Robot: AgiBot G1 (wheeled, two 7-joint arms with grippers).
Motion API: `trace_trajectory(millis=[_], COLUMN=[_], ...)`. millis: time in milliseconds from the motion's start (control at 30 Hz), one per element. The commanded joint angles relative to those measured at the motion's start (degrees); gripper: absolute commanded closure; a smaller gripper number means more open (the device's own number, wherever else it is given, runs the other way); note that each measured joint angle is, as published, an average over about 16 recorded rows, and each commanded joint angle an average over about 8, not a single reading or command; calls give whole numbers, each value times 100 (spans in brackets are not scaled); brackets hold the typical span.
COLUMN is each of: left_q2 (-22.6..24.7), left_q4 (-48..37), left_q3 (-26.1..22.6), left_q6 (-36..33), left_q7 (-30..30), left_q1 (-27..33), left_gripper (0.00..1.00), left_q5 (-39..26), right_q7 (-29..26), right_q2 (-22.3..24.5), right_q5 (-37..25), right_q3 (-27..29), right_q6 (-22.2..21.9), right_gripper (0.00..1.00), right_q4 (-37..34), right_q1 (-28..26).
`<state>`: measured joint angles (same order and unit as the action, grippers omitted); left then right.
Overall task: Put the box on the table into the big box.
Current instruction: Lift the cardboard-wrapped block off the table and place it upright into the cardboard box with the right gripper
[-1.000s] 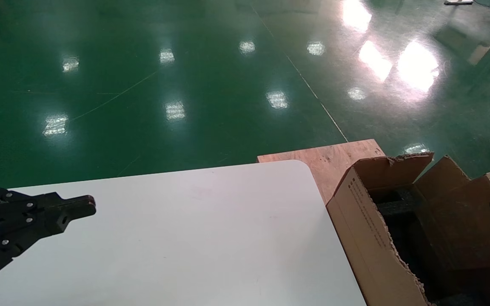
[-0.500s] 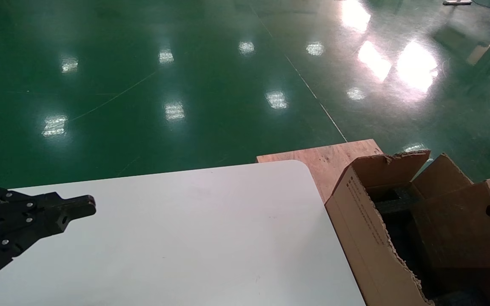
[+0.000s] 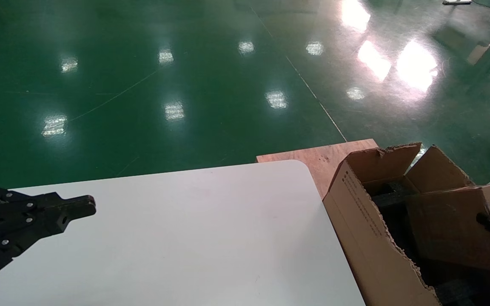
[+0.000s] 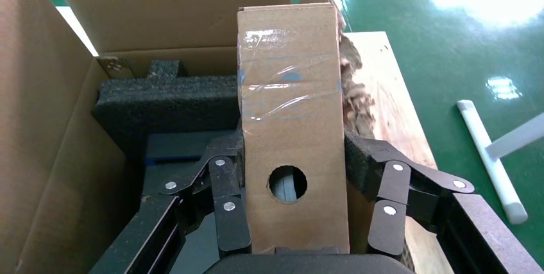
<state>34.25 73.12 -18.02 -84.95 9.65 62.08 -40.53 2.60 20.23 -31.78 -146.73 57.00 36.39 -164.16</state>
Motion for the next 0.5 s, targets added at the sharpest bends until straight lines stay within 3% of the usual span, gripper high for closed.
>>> trace_trajectory(millis=[33,500], left_q2=[0,-1], left_q4=[0,0], left_q3=[0,-3], left_q6=[0,1], left_q7=[0,-2], left_q1=[0,1], left_gripper=[100,100], left_q5=[0,2], right_q7=[40,154], right_q2=[-37,-330], right_q5=[81,501], right_q3=[-49,425], right_q6=[0,501], right_gripper=[100,100], right_q4=[2,-110], right_q1=[4,539])
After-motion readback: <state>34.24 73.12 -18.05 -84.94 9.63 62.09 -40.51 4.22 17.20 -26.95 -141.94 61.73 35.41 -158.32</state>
